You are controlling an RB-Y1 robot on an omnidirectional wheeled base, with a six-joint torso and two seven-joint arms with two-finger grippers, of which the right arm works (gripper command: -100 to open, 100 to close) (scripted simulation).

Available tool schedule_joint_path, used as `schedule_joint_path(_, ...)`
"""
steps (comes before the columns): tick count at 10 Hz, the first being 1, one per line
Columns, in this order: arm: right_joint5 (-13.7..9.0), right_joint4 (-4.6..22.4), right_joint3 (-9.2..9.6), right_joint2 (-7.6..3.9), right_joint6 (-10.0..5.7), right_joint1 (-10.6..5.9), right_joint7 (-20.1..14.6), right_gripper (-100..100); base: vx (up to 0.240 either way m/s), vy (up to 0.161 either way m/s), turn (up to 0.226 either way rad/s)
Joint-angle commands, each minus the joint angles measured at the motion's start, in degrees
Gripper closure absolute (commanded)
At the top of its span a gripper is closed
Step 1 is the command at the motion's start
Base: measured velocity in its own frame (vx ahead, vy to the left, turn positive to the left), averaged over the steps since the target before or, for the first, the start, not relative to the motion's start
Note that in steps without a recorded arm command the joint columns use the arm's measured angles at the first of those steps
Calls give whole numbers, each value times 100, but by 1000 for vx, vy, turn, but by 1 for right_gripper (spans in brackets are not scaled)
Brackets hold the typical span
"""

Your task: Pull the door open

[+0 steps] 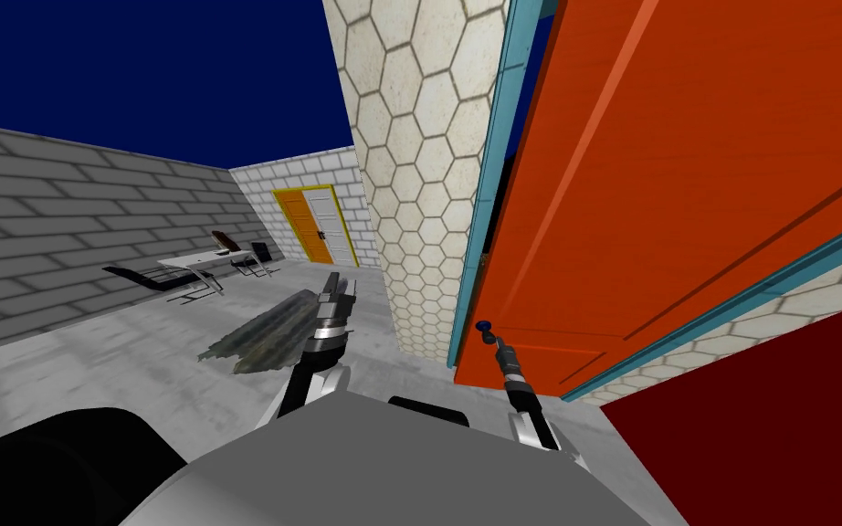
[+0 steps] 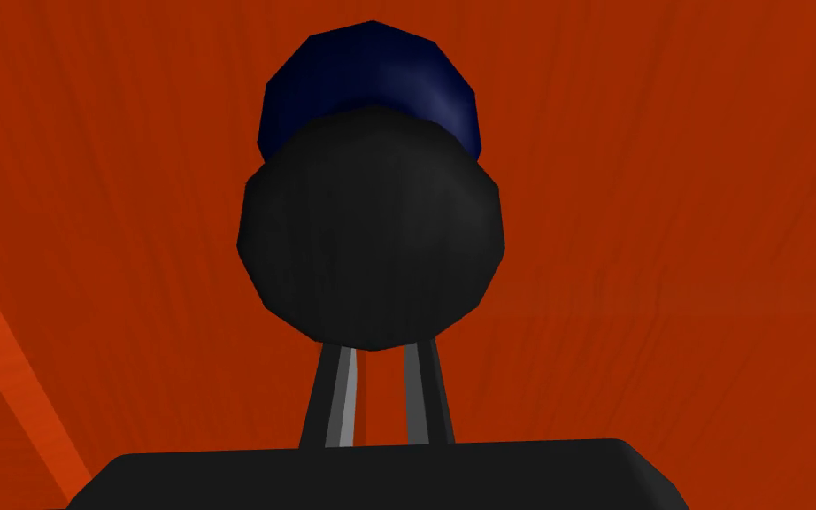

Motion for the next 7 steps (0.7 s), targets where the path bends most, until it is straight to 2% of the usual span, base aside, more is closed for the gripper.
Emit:
schedule_joint_path(1, -51, -120, 172, 121, 47, -13, -286, 100, -59, -16, 89)
schedule_joint_path(2, -51, -120, 172, 121, 47, -13, -356, 100, -44, -8, 51)
schedule_joint_path(3, -132, -116, 207, 103, 47, -12, -568, 100, -44, -8, 85)
schedule_joint_path(6, -132, -116, 207, 103, 47, -12, -591, 100, -23, -8, 10)
schedule_joint_path(7, -212, -112, 241, 84, 48, -12, -825, 100, -15, 3, 41)
